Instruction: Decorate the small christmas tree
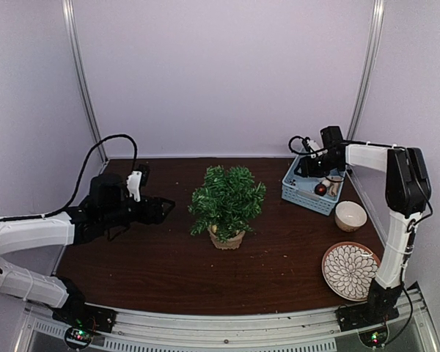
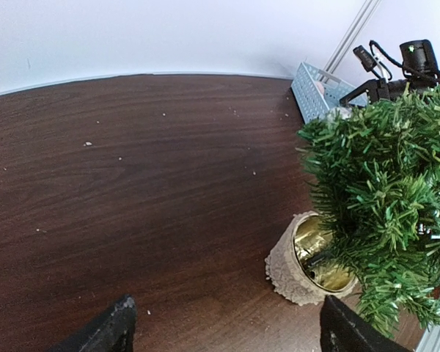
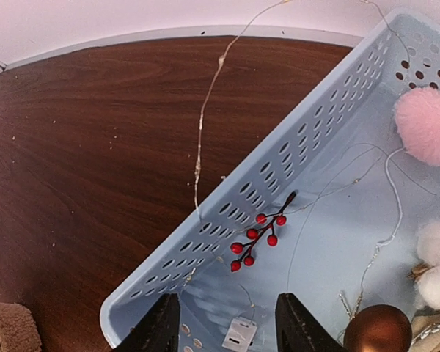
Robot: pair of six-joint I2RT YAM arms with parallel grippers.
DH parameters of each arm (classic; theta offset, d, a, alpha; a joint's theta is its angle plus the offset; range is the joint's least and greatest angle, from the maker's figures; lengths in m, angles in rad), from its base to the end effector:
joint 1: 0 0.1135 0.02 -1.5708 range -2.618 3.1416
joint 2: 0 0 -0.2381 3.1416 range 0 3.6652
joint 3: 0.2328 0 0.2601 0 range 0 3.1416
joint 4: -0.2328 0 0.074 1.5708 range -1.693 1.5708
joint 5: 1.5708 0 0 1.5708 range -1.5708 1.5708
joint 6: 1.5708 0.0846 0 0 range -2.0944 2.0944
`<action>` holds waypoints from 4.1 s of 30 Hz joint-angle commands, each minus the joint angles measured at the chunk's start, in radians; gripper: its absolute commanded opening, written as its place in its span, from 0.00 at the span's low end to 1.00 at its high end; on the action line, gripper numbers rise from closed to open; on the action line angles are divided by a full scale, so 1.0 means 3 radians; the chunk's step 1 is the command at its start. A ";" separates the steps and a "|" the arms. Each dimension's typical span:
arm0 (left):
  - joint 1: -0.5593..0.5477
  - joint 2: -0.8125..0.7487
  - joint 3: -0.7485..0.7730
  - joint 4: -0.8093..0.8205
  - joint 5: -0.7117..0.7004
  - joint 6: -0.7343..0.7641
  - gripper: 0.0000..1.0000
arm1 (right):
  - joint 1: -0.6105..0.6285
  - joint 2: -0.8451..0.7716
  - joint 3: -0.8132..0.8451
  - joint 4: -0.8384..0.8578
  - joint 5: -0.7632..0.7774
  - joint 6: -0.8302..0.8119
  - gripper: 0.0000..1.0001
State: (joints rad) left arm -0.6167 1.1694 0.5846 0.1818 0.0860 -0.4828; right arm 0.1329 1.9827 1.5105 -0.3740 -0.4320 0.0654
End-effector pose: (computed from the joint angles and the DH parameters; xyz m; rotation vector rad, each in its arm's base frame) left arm 0.2542 -0.1891 0.1809 0.1963 2.0516 -0.7868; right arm 0.4592 0.0971 0.1571 -0.2799 2.3871 0.6128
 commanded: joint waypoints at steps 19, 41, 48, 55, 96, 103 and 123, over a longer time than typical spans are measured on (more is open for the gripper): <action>0.0031 0.0004 0.0100 0.0147 0.0049 0.0007 0.86 | 0.0114 0.0470 0.0451 -0.0191 0.0039 -0.0482 0.19; 0.0031 -0.0346 0.0226 -0.0012 -0.0059 0.0098 0.85 | 0.0390 -0.1131 0.0459 -0.0740 0.0598 -0.0541 0.00; 0.0031 -0.0464 0.0338 -0.0112 0.0062 0.0326 0.83 | 0.0427 -0.1544 0.0514 -0.0767 0.0298 -0.0471 0.00; 0.0031 -0.0586 0.0578 -0.0279 0.0070 0.0639 0.82 | 0.0575 -0.1886 0.0703 -0.0810 0.0009 -0.0392 0.00; -0.1228 0.1230 0.2000 0.1315 0.0717 0.0671 0.80 | 0.1890 -0.2076 0.2044 -0.0605 -0.0703 -0.0305 0.00; -0.1547 0.1476 0.2194 0.0958 0.0634 0.1458 0.79 | 0.1918 -0.2141 0.2047 -0.0592 -0.0712 -0.0302 0.00; -0.1629 0.1302 0.2190 -0.0055 0.0127 0.3082 0.76 | 0.1934 -0.2460 0.1987 -0.0442 -0.0778 -0.0223 0.00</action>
State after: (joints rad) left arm -1.1015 1.6012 1.2240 0.1917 0.1654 0.3325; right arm 0.7033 1.2694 2.0975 -0.5442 -0.6441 -0.0181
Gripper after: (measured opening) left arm 0.773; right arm 0.016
